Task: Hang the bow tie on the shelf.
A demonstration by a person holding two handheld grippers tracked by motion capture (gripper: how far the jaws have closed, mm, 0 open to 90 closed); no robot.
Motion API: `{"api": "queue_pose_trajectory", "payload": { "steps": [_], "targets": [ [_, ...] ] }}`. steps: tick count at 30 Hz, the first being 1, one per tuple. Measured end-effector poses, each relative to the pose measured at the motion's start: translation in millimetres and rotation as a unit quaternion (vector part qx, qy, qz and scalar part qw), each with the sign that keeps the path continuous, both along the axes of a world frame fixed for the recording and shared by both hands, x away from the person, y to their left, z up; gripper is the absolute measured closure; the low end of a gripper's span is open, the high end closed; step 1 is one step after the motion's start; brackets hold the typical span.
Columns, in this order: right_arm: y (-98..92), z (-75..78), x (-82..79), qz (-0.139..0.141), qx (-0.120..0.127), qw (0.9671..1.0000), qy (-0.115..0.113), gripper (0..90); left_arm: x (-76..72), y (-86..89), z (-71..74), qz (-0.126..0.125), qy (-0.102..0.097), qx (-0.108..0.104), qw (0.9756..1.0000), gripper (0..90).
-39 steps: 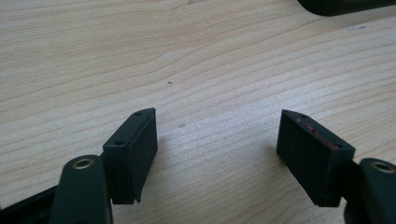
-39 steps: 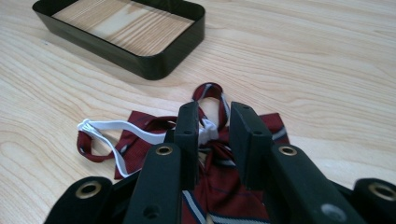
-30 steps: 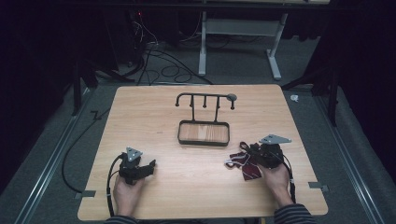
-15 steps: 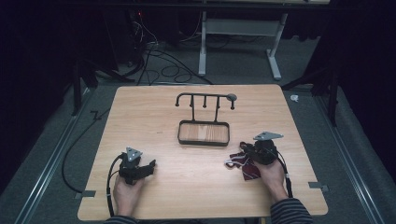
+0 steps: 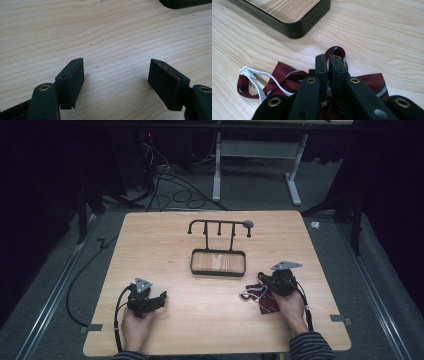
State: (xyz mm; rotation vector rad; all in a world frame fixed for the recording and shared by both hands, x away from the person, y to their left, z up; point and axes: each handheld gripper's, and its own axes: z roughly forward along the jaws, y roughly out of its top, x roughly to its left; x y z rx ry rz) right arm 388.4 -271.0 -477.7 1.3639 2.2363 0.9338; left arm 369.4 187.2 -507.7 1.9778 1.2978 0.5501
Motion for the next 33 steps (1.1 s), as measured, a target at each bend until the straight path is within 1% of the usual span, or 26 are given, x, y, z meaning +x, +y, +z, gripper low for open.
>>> {"api": "queue_pose_trajectory", "payload": {
  "steps": [6,14,18,23,30,33],
  "targets": [
    [0.0,2.3,-1.9,0.002,0.004,1.0,-0.005,88.5,0.0,0.0,0.1,0.0,0.001,0.0,1.0,29.4],
    [-4.8,13.2,-8.6,0.003,0.026,0.9992,-0.029,88.8,0.0,-0.1,0.1,0.0,0.001,0.001,1.0,29.4],
    [-7.5,19.1,-11.2,0.003,0.036,0.9987,-0.035,88.9,-0.1,-0.3,0.0,0.0,0.001,0.001,1.0,29.4],
    [-6.5,30.2,-13.8,0.012,0.044,0.9979,-0.047,89.1,-0.1,-0.2,0.1,0.0,0.001,0.001,1.0,29.5],
    [-2.2,47.1,-16.6,0.024,0.063,0.9956,-0.066,89.2,0.0,-0.2,0.1,0.0,0.0,0.001,1.0,29.4],
    [0.1,54.2,-17.5,0.03,0.065,0.9947,-0.075,89.2,0.0,0.0,0.1,0.0,0.0,0.0,1.0,29.5]
  ]
}}
